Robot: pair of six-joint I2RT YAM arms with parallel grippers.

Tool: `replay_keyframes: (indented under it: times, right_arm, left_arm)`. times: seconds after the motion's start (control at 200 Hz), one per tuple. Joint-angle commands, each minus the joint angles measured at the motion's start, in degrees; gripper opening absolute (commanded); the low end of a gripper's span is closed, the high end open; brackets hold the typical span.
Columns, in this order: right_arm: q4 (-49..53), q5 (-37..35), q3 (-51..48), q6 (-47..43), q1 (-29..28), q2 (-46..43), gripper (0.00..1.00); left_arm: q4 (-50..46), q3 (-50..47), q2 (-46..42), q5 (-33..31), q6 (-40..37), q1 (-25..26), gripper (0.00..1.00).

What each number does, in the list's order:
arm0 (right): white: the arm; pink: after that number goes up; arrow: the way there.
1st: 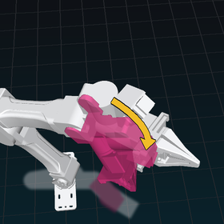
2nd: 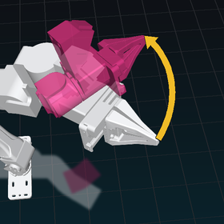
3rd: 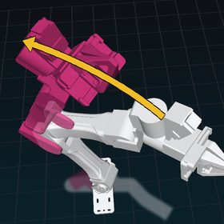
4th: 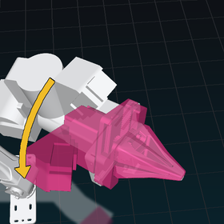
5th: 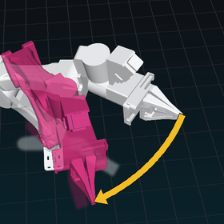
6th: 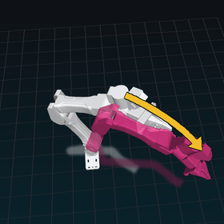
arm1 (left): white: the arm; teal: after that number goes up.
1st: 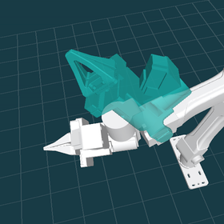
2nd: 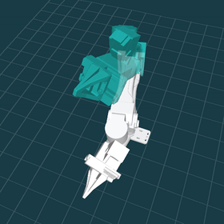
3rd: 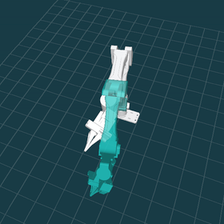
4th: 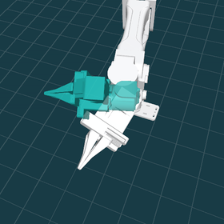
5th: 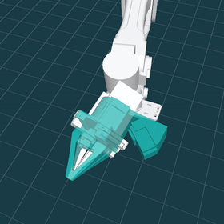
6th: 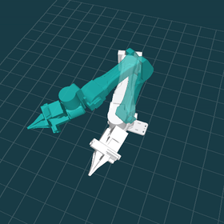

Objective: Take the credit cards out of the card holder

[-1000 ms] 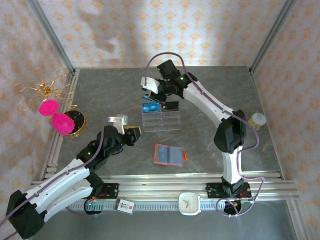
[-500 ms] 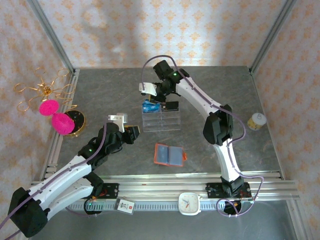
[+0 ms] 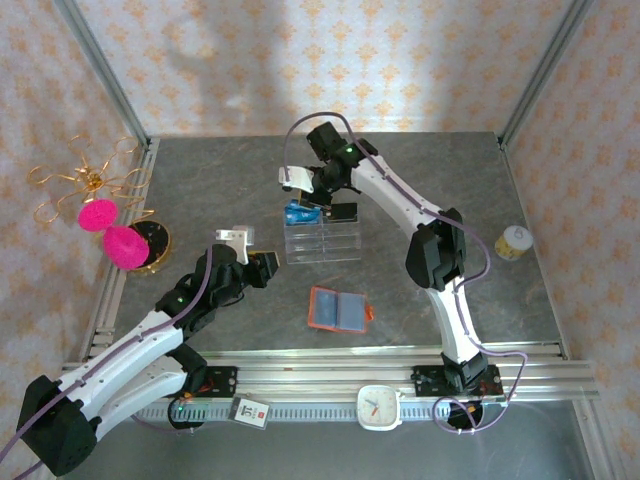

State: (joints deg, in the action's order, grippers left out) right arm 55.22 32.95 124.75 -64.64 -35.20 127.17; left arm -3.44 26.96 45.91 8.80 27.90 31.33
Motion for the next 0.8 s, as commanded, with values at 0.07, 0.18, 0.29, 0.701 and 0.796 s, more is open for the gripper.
replay_keyframes:
  times: [0.07, 0.18, 0.29, 0.701, 0.796]
  right_arm:
    - [-2.41, -2.45, -1.77, 1.58, -1.09, 0.84, 0.02]
    - [-4.12, -1.83, -1.72, 2.93, -1.27, 0.32, 0.27]
    - [-5.6, -0.06, -0.36, 5.27, -1.38, -0.58, 0.33]
    - [-32.65, 8.43, -22.67, 37.92, -3.67, -14.57, 0.37]
    - [-47.07, 1.72, -38.11, 51.63, -4.52, -21.92, 0.37]
  left_arm:
    - [0.79, 0.11, -1.51, 1.22, -0.69, -0.82, 0.34]
    - [1.06, -0.2, -1.7, 1.62, -0.43, -0.93, 0.34]
    - [1.63, -0.42, -1.88, 2.4, -0.11, -1.01, 0.34]
    - [9.69, -6.27, -3.19, 2.72, 5.33, -0.97, 0.36]
    - [11.77, -8.27, -3.28, 3.37, 7.7, -0.99, 0.36]
